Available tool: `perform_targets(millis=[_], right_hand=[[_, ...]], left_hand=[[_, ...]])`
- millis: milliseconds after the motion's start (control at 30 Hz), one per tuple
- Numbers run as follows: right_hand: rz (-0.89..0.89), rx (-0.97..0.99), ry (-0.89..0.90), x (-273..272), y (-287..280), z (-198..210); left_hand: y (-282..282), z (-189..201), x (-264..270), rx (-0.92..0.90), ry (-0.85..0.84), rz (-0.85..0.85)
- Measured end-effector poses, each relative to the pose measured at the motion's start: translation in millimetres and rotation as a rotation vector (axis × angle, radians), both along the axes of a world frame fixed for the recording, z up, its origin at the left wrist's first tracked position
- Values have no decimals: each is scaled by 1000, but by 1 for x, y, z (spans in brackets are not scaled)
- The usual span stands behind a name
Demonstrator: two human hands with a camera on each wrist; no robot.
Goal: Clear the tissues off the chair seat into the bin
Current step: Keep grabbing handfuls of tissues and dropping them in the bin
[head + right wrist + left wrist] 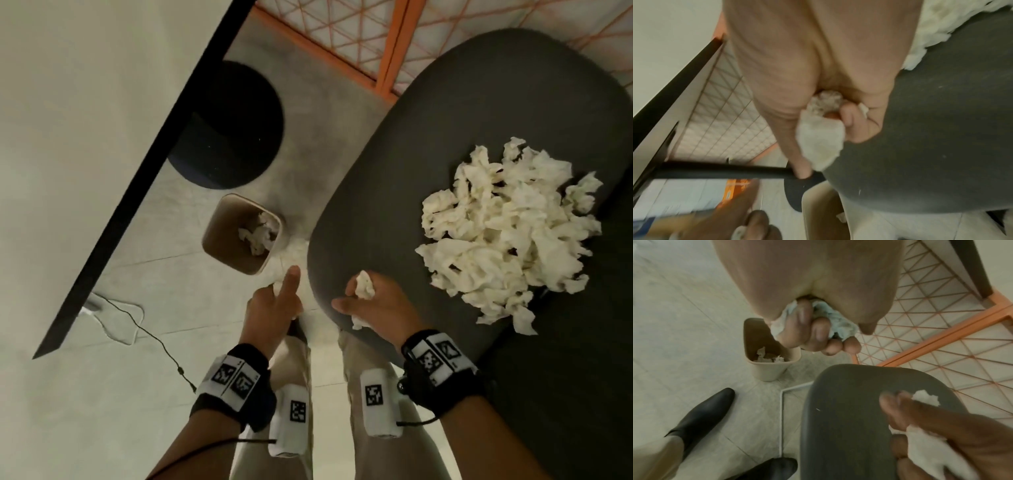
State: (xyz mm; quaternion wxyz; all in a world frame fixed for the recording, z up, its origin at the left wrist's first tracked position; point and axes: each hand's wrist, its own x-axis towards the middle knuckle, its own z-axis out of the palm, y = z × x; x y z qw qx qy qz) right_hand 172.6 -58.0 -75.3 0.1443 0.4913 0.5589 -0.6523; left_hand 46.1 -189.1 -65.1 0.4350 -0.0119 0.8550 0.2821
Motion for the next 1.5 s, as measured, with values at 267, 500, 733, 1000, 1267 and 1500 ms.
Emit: perform_targets(millis=[267, 500, 733, 1000, 1267, 1500], right_hand=[[313, -148, -12, -66, -67, -33], [411, -21, -25, -128, -110, -81], [330, -136, -119, -184, -115, -141], [193, -107, -57, -230, -116, -227], [278, -24, 0, -247, -102, -260], [155, -41, 39, -228, -88, -234]], left_hand=[[-73, -69, -38, -30, -84, -14], [-103, -114, -88, -129, 16, -108], [-102, -182, -132, -99, -21, -110], [-89, -240, -169, -144, 96, -101], [-80, -268, -189, -140, 182, -197], [-81, -252, -196, -76, 201, -162]])
